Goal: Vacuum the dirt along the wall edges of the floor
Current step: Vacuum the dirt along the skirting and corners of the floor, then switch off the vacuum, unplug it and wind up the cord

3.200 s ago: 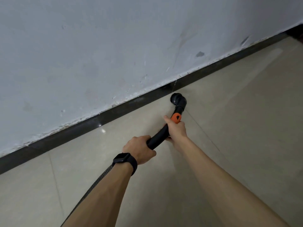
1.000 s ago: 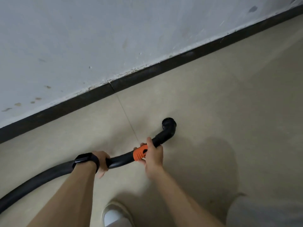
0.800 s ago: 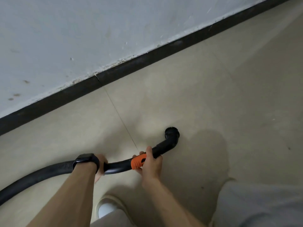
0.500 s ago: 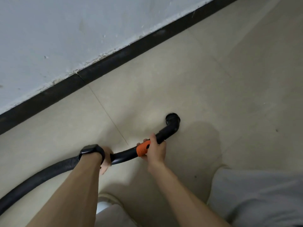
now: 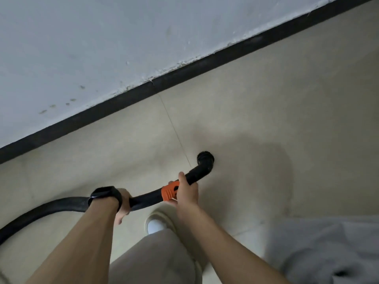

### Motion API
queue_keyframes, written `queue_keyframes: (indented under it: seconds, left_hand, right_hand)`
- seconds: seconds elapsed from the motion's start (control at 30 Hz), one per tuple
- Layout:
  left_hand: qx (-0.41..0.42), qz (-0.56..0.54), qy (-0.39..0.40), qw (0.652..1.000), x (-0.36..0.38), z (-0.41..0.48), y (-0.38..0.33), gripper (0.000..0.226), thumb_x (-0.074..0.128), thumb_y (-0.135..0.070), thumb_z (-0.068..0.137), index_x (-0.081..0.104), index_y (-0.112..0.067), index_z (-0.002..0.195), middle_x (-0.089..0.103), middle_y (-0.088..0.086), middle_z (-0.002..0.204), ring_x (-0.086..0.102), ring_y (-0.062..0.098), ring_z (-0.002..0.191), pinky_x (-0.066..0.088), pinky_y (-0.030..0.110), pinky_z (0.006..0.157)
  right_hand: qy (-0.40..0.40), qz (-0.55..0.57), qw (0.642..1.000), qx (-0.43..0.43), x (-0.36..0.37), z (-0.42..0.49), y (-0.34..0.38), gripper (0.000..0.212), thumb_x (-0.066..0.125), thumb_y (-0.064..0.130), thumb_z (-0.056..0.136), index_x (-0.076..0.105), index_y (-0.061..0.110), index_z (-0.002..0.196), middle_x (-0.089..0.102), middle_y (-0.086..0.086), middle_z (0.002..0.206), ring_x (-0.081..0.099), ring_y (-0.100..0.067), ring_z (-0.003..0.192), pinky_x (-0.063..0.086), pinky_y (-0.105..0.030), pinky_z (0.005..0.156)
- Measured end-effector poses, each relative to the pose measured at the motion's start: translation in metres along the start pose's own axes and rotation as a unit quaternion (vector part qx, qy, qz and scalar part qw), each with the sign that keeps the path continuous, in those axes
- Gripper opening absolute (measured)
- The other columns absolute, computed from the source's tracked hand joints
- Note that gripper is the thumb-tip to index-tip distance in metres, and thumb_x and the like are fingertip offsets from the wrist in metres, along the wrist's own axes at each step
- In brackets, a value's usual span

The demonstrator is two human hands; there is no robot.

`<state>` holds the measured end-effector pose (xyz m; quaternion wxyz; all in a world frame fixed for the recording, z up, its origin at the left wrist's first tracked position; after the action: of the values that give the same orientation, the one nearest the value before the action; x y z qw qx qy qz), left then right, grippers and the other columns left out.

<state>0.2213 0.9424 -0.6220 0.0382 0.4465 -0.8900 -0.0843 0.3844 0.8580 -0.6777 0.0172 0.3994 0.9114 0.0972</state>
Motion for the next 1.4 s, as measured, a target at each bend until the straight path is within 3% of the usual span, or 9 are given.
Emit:
queue_keyframes:
  seconds: [0.17, 0.27, 0.4, 0.63, 0.73, 1.03, 1.13, 1.3, 1.4]
  left_hand:
    - [-0.022, -0.222, -0.052, 0.973, 0.023, -0.076, 0.043, 0.030, 0.074, -0.016, 0.077, 0.062, -0.025, 0.103, 0.069, -0.003, 0.106, 0.064, 0.018, 0.101, 0.047, 0.027, 0.080]
    - [-0.016, -0.326, -0.121, 0.937, 0.015, -0.136, 0.049, 0.025, 0.067, -0.011, 0.075, 0.060, -0.027, 0.093, 0.066, -0.004, 0.091, 0.064, 0.020, 0.090, 0.045, 0.027, 0.069]
    - [0.006, -0.430, -0.174, 0.886, 0.007, -0.235, 0.047, 0.021, 0.061, -0.010, 0.074, 0.060, -0.026, 0.087, 0.061, -0.003, 0.081, 0.061, 0.023, 0.086, 0.043, 0.026, 0.067]
    - [-0.001, -0.653, -0.243, 0.717, 0.030, -0.451, 0.054, 0.020, 0.059, -0.010, 0.067, 0.059, -0.028, 0.074, 0.065, -0.002, 0.079, 0.062, 0.023, 0.084, 0.052, 0.032, 0.071]
    - [-0.019, -0.724, -0.285, 0.627, 0.048, -0.544, 0.059, 0.022, 0.064, -0.009, 0.071, 0.066, -0.021, 0.089, 0.070, 0.003, 0.087, 0.064, 0.022, 0.085, 0.054, 0.034, 0.076]
    - [-0.050, -0.851, -0.411, 0.322, 0.181, -0.754, 0.070, 0.037, 0.076, -0.034, 0.066, 0.057, -0.024, 0.095, 0.064, -0.002, 0.082, 0.062, 0.019, 0.069, 0.053, 0.038, 0.065]
    - [-0.072, -0.876, -0.430, 0.206, 0.252, -0.795, 0.069, 0.043, 0.081, -0.030, 0.067, 0.060, -0.025, 0.104, 0.070, -0.003, 0.097, 0.070, 0.019, 0.084, 0.060, 0.035, 0.078]
    - [-0.174, -0.872, -0.449, 0.090, 0.388, -0.840, 0.057, 0.029, 0.077, -0.030, 0.079, 0.066, -0.025, 0.105, 0.071, -0.006, 0.103, 0.067, 0.008, 0.095, 0.054, 0.028, 0.088]
    - [-0.254, -0.860, -0.442, 0.010, 0.477, -0.850, 0.032, 0.015, 0.072, -0.030, 0.083, 0.066, -0.031, 0.097, 0.072, -0.008, 0.097, 0.068, 0.007, 0.090, 0.056, 0.031, 0.087]
  right_hand:
    - [0.068, -0.091, 0.992, 0.062, 0.048, -0.050, 0.024, 0.029, 0.063, 0.033, 0.102, 0.058, 0.007, 0.113, 0.071, -0.012, 0.100, 0.071, -0.028, 0.099, 0.063, -0.048, 0.075]
    - [0.052, -0.133, 0.990, 0.023, 0.059, -0.097, 0.061, 0.025, 0.059, 0.033, 0.103, 0.056, 0.007, 0.105, 0.069, -0.012, 0.092, 0.072, -0.032, 0.093, 0.061, -0.044, 0.067]
    - [0.069, -0.110, 0.991, -0.034, 0.061, -0.210, 0.115, 0.029, 0.064, 0.028, 0.100, 0.053, 0.006, 0.116, 0.063, -0.015, 0.099, 0.070, -0.033, 0.092, 0.063, -0.046, 0.074]
    - [0.182, -0.175, 0.958, -0.134, 0.097, -0.473, 0.154, 0.060, 0.076, 0.005, 0.089, 0.040, 0.020, 0.134, 0.066, -0.008, 0.101, 0.073, -0.025, 0.087, 0.063, -0.042, 0.077]
    - [0.257, -0.248, 0.915, -0.188, 0.118, -0.580, 0.152, 0.056, 0.074, 0.000, 0.089, 0.041, 0.020, 0.130, 0.072, 0.008, 0.069, 0.073, -0.031, 0.092, 0.059, -0.049, 0.094]
    - [0.467, -0.481, 0.686, -0.282, 0.168, -0.852, 0.050, 0.032, 0.067, -0.001, 0.085, 0.047, 0.015, 0.105, 0.056, 0.000, 0.058, 0.057, -0.025, 0.059, 0.052, -0.043, 0.070]
    - [0.534, -0.557, 0.562, -0.298, 0.175, -0.920, -0.023, 0.026, 0.068, -0.001, 0.082, 0.051, 0.007, 0.099, 0.052, -0.006, 0.059, 0.052, -0.025, 0.055, 0.049, -0.038, 0.062]
    - [0.599, -0.656, 0.294, -0.354, 0.142, -0.983, -0.156, 0.022, 0.071, 0.003, 0.080, 0.051, 0.007, 0.089, 0.056, -0.006, 0.071, 0.055, -0.018, 0.060, 0.048, -0.029, 0.062]
    - [0.614, -0.680, 0.221, -0.335, 0.124, -0.994, -0.227, 0.024, 0.073, 0.008, 0.078, 0.051, 0.011, 0.087, 0.057, -0.009, 0.074, 0.057, -0.024, 0.065, 0.055, -0.048, 0.072]
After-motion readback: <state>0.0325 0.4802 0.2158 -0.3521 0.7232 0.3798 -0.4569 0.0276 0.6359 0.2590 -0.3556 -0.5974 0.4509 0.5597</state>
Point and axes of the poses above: each hand's wrist, its own z-axis towards the middle knuckle, its own x-axis out of the palm, y = z × x, the point moved 6 cm from there along z, towards the middle knuckle
